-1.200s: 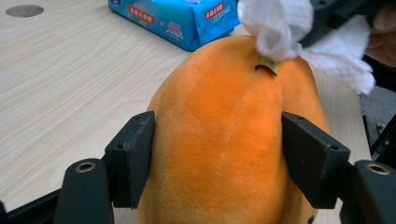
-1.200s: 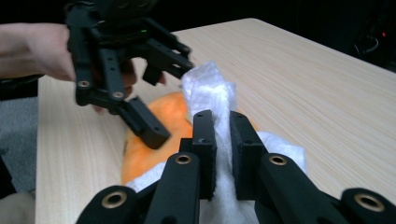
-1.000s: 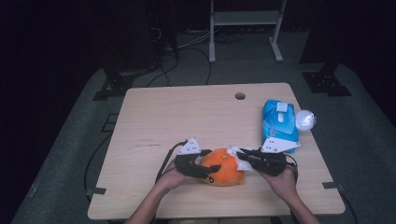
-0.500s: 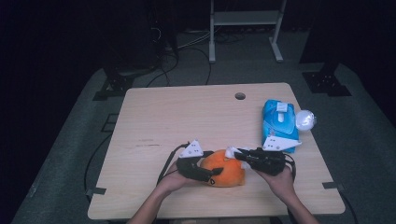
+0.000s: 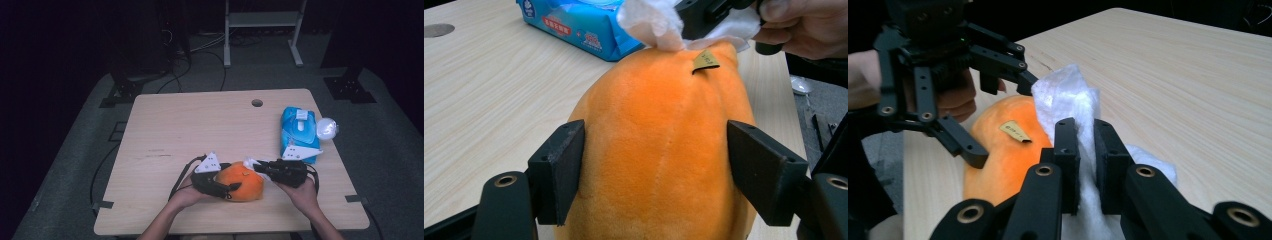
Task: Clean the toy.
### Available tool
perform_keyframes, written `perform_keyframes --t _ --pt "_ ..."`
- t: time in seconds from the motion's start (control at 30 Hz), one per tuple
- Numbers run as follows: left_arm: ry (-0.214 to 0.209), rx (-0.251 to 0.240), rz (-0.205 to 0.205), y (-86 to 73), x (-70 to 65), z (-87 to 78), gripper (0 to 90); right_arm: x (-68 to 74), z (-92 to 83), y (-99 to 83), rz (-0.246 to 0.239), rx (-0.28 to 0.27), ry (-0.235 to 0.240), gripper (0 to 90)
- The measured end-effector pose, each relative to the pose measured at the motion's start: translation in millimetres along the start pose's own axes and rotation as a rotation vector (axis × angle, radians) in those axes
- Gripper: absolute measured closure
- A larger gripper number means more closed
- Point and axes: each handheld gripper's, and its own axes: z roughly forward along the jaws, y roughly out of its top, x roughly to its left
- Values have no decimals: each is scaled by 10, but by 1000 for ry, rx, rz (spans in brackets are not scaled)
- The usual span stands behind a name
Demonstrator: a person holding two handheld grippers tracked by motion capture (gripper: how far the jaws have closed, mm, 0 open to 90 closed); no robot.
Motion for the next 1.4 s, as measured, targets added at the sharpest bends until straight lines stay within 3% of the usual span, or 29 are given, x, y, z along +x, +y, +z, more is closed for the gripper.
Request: perform_keyframes --t 0.17,0.27,0.5,0.63,0.73,0.77,0.83,0.9,1.0,1.1,1.17,1.3,1.4 --pt "5 4 -4 14 -19 19 264 89 41 64 -3 -14 42 816" --pt "8 13 -1 22 -31 8 261 156 99 109 -43 1 36 816" --pt "-47 -3 -25 54 16 -34 216 -3 45 48 19 11 13 816" --pt "-35 30 -84 48 72 -29 138 13 31 35 25 16 32 816" --pt "-50 44 -128 9 93 23 95 47 38 40 16 14 39 816" --pt "-53 47 -118 0 81 37 102 58 43 45 11 13 41 816" --pt "-33 42 -60 23 48 15 209 86 48 61 2 15 42 815" --pt "-12 -7 10 56 12 -23 314 101 32 91 -6 4 37 816" --pt "10 -50 146 103 -57 -11 348 126 -30 161 -23 -33 34 816" --pt "-6 -59 190 81 -73 34 345 138 -38 196 -41 -46 13 816" --pt "-17 -53 147 59 -32 40 302 109 4 165 -42 -22 5 816" --pt "-44 -42 -19 37 77 22 121 79 78 79 -21 2 14 816" --pt "-73 -20 -101 -11 123 43 92 84 70 74 -21 7 29 816"
